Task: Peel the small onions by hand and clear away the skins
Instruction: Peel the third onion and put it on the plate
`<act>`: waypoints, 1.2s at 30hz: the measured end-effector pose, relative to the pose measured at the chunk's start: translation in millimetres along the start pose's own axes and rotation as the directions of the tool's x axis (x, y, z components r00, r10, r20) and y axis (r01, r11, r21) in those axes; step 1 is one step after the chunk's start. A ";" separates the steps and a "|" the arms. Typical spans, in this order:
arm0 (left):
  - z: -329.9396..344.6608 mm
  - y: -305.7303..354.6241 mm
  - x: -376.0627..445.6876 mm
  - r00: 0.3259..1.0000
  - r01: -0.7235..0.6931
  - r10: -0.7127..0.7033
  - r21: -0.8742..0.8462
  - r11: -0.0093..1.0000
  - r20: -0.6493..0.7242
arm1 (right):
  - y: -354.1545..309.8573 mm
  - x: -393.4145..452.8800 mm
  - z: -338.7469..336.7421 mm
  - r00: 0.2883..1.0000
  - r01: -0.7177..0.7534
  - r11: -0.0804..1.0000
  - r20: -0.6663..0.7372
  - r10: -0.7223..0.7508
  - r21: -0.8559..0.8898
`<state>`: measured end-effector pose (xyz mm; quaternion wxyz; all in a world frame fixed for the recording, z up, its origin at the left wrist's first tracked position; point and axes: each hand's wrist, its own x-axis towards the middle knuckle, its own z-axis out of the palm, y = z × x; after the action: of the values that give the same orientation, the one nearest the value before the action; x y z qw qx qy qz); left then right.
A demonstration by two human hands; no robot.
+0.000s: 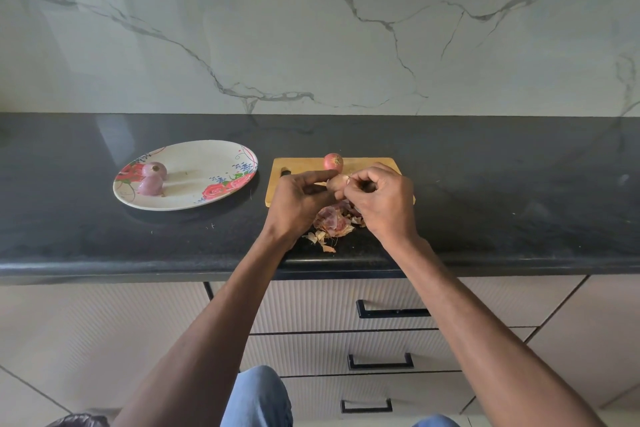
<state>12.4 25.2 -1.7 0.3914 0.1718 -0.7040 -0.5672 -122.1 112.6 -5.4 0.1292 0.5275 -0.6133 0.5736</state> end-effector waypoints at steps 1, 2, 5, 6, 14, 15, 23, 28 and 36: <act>-0.1 0.1 0.0 1.000 -0.003 0.003 0.003 1.000 0.002 | 1.0 0.4 0.4 1.000 0.006 1.000 0.009 -0.006 -0.008; -0.3 0.5 -0.3 1.000 -0.005 0.005 0.007 1.000 0.006 | 1.2 0.4 0.5 1.000 0.017 1.000 0.015 -0.017 -0.019; -1.1 0.5 -0.1 1.000 -0.004 0.004 0.008 1.000 0.023 | -0.7 -0.8 0.5 0.997 0.082 0.993 -0.001 -0.083 -0.087; -1.3 0.2 0.2 1.000 -0.003 0.003 0.006 1.000 0.029 | -1.2 -1.3 0.7 0.995 0.094 0.990 -0.005 -0.095 -0.103; -2.0 1.8 -0.7 0.995 0.060 -0.052 -0.093 0.994 0.081 | -1.9 -3.0 3.5 0.996 0.086 0.983 -0.008 -0.089 -0.165; -2.2 2.4 -0.5 0.995 0.068 -0.059 -0.107 0.992 0.084 | -2.6 -2.2 2.5 0.998 0.057 0.990 -0.011 -0.059 -0.132; -1.2 3.2 -1.3 0.983 0.163 -0.146 -0.177 0.971 0.107 | -6.0 2.3 -5.8 0.955 -0.295 0.948 0.073 0.287 0.124; -3.1 -0.3 1.5 0.977 0.208 -0.191 -0.242 0.948 0.093 | -3.7 2.2 -6.4 0.957 -0.290 0.938 0.059 0.284 0.188; -2.8 3.2 -0.7 0.973 0.229 -0.226 -0.331 0.915 0.047 | -4.3 0.4 -7.1 0.968 -0.251 0.957 0.022 0.250 0.145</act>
<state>15.6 24.8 1.2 0.3437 0.1816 -0.5742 -0.7206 -122.0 119.2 -0.5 0.0151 0.4547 -0.6316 0.6278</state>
